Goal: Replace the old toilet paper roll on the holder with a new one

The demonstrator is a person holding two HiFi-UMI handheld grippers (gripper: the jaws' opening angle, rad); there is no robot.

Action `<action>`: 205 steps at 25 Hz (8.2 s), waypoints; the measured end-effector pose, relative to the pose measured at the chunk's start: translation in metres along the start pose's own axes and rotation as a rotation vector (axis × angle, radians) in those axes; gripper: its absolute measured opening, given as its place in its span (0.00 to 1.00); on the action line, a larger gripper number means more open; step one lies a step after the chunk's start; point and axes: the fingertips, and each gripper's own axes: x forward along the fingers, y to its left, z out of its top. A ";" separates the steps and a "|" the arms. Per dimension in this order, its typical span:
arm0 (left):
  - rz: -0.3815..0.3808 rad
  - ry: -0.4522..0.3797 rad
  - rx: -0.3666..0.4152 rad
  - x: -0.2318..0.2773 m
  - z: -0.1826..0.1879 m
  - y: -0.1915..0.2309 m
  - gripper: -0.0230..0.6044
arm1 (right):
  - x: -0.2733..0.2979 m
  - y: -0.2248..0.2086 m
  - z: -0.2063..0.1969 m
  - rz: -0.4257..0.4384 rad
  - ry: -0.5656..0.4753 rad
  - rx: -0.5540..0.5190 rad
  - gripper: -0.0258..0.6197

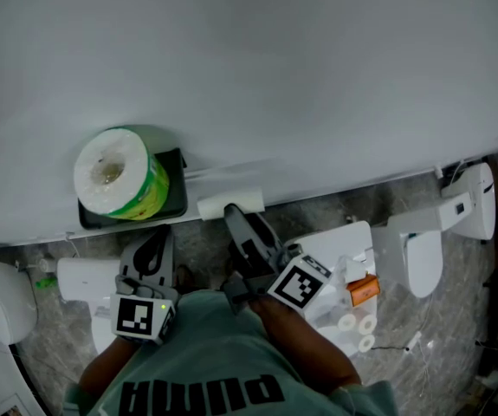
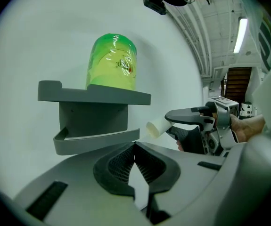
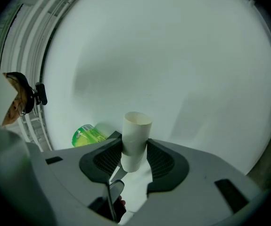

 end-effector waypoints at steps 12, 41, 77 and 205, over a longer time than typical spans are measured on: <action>-0.085 0.021 0.019 -0.008 -0.003 0.001 0.04 | -0.021 0.037 -0.005 -0.024 -0.063 -0.177 0.31; -0.064 -0.074 -0.035 -0.053 -0.006 0.065 0.04 | 0.012 0.154 -0.076 0.034 0.015 -0.733 0.31; 0.061 -0.142 -0.109 -0.091 -0.004 0.131 0.04 | 0.109 0.206 -0.117 -0.116 0.107 -1.284 0.31; 0.033 -0.068 -0.045 -0.051 -0.002 0.063 0.04 | 0.071 0.194 -0.001 -0.042 -0.021 -1.101 0.67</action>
